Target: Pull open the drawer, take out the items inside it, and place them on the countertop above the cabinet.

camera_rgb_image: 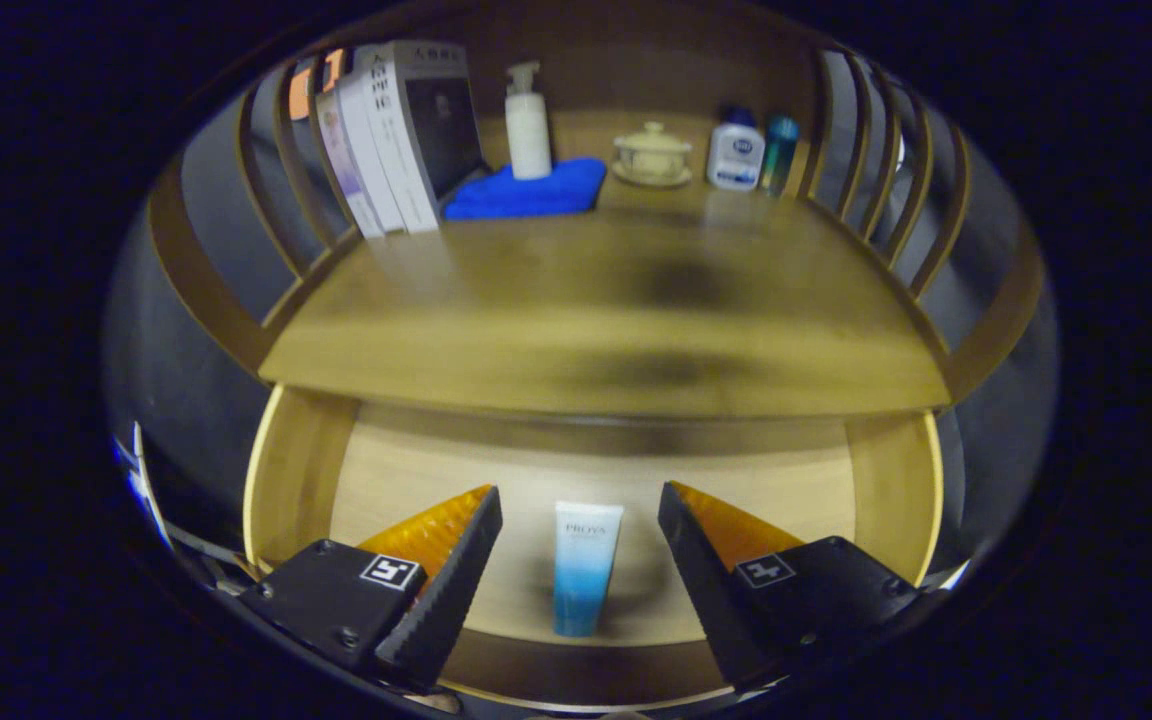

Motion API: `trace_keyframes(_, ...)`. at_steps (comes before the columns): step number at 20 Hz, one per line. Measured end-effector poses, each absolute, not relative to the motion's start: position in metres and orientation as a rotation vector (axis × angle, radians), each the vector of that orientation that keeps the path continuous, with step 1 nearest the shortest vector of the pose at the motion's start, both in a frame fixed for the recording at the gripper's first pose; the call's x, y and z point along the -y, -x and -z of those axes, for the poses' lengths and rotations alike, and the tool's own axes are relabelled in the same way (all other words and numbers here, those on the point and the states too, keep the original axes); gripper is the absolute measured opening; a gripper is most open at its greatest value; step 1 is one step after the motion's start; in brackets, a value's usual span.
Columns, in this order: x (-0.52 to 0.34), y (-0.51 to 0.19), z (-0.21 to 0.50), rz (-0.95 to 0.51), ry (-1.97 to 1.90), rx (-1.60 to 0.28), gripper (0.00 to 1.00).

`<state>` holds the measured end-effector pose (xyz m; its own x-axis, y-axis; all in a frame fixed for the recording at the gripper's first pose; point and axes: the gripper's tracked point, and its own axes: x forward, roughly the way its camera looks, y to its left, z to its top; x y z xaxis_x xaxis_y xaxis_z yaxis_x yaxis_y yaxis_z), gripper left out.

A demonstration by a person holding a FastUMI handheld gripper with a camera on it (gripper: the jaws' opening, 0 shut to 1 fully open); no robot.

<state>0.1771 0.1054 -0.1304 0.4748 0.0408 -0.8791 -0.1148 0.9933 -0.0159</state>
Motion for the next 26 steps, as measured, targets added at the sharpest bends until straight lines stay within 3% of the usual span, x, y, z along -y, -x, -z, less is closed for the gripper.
trace_keyframes(6,-0.096,-0.151,0.178,-0.053,0.063,-1.287,0.97)
trace_keyframes(12,-0.097,-0.139,0.194,-0.031,0.081,-1.348,0.78)
trace_keyframes(17,-0.095,-0.136,0.200,0.000,0.027,-1.365,0.51)
trace_keyframes(26,-0.099,-0.126,0.153,-0.072,0.002,-1.282,0.44)
